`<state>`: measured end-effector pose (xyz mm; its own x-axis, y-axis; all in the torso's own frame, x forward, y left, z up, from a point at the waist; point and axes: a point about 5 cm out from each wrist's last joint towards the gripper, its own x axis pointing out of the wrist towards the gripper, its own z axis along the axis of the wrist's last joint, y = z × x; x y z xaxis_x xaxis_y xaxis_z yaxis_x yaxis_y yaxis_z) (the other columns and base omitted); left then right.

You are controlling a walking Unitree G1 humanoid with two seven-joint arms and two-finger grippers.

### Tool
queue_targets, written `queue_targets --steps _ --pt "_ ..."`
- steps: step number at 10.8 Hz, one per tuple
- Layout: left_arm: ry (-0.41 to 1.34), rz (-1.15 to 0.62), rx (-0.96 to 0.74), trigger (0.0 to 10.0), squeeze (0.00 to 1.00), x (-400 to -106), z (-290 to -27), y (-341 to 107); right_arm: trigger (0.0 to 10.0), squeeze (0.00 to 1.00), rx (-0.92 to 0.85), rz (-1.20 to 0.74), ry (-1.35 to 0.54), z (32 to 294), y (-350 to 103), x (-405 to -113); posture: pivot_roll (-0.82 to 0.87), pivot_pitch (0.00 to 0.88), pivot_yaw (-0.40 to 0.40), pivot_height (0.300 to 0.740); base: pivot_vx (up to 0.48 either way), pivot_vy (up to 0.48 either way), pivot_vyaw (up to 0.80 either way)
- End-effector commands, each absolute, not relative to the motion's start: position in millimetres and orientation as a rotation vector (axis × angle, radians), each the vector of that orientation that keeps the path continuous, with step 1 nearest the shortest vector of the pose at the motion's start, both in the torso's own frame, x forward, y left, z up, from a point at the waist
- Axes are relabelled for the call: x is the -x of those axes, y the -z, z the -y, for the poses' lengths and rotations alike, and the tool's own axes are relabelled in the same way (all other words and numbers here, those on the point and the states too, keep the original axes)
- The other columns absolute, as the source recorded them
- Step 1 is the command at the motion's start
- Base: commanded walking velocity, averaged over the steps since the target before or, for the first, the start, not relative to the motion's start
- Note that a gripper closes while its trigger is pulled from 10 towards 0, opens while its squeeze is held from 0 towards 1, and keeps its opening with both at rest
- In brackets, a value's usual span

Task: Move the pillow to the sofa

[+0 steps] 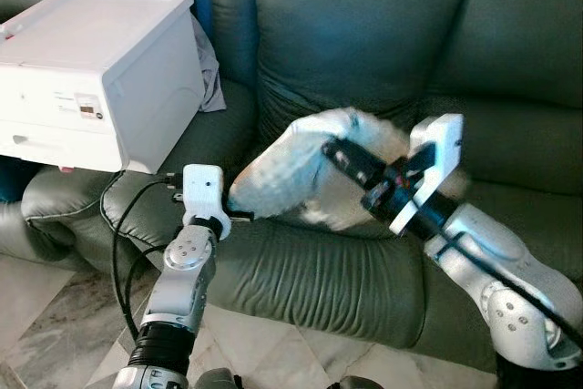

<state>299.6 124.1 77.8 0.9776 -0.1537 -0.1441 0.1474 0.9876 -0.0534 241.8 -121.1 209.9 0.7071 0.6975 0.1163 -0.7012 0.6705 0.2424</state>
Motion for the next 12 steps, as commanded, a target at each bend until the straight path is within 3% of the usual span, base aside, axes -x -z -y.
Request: queue_targets --steps 1,5,7,11,12 --pt "0.162 -0.153 0.044 10.0 0.0 -301.4 -125.2 -78.5 10.0 0.0 -0.288 0.043 -0.75 128.6 -212.3 -244.7 -0.09 0.0 0.021 0.74 0.0 0.0 0.0" --pt "0.194 -0.18 0.043 10.0 0.0 -295.4 -124.1 -75.1 10.0 0.0 -0.218 -0.066 -0.454 161.3 -160.9 -265.0 -0.08 0.0 0.033 0.74 0.0 0.0 0.0" --pt "0.206 -0.192 0.04 10.0 0.0 -291.2 -125.7 -74.9 10.0 0.0 -0.181 -0.091 -0.427 152.9 -142.5 -265.6 -0.06 0.0 0.03 0.74 0.0 0.0 0.0" --pt "0.228 -0.222 0.027 10.0 0.0 -281.1 -125.1 -78.1 10.0 0.0 0.199 -0.106 -0.326 159.2 -109.0 -267.3 -0.02 0.0 0.04 0.74 0.0 0.0 0.0" --pt "0.254 -0.26 -0.002 10.0 0.0 -273.0 -125.2 -73.9 10.0 0.0 0.112 -0.141 -0.318 154.0 -101.1 -266.7 -0.01 0.018 0.048 0.74 0.0 0.0 0.0"
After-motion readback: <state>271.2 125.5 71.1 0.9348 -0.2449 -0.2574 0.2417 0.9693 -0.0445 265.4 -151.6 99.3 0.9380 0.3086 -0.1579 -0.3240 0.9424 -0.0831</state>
